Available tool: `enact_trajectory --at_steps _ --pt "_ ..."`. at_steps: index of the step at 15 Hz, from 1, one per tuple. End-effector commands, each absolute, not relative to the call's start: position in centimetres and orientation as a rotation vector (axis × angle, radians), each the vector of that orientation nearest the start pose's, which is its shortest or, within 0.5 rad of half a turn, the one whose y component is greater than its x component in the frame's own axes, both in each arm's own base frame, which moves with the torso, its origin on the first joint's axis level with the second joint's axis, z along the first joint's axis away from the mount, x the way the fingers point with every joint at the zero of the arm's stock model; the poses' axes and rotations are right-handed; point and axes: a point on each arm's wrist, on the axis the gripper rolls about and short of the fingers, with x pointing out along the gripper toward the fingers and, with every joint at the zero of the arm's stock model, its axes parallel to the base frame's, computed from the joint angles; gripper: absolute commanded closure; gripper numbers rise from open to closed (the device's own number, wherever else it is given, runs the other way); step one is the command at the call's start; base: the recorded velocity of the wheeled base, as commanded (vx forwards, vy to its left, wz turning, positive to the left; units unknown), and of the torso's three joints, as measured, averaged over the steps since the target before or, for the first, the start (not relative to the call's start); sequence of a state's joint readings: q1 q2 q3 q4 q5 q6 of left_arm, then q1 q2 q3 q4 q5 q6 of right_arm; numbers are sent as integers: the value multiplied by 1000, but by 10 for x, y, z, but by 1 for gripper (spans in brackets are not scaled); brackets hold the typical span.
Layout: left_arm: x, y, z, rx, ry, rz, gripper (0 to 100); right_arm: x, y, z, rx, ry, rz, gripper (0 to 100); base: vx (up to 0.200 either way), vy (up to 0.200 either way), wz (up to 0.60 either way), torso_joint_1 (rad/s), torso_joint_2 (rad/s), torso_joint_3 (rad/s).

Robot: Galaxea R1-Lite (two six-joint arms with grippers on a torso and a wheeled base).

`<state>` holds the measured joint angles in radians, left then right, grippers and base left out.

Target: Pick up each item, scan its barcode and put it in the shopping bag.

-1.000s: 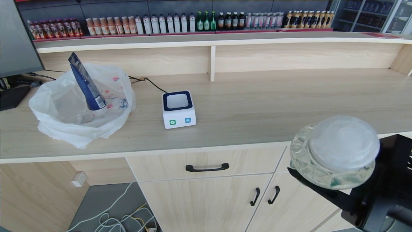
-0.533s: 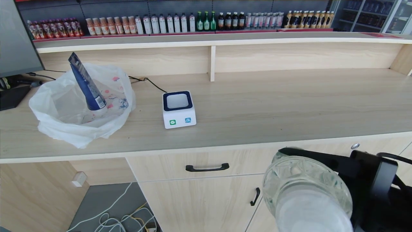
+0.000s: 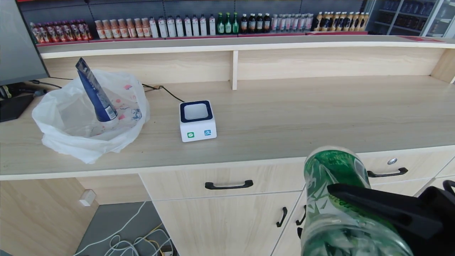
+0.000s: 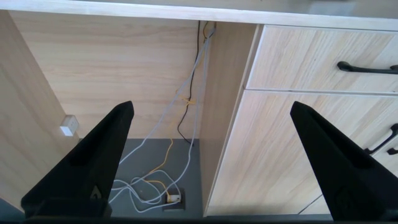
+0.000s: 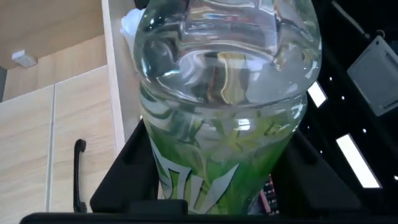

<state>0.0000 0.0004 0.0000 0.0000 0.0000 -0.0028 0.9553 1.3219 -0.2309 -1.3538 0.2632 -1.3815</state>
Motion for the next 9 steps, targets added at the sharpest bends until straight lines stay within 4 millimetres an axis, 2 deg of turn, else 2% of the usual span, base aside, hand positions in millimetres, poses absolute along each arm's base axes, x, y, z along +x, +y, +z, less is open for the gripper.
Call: enact_trajectory --at_steps 1,3,8,9 --pt "-23 0 75 -3 0 0 0 96 160 173 -1140 -1015 905 100 0 0 0 0 0 0" --pt "-23 0 75 -3 0 0 0 98 174 168 -1139 -1060 896 100 0 0 0 0 0 0" --pt "-23 0 75 -3 0 0 0 96 172 178 -1225 -1173 773 100 0 0 0 0 0 0" --pt "-23 0 75 -3 0 0 0 94 173 185 -1249 -1233 725 100 0 0 0 0 0 0"
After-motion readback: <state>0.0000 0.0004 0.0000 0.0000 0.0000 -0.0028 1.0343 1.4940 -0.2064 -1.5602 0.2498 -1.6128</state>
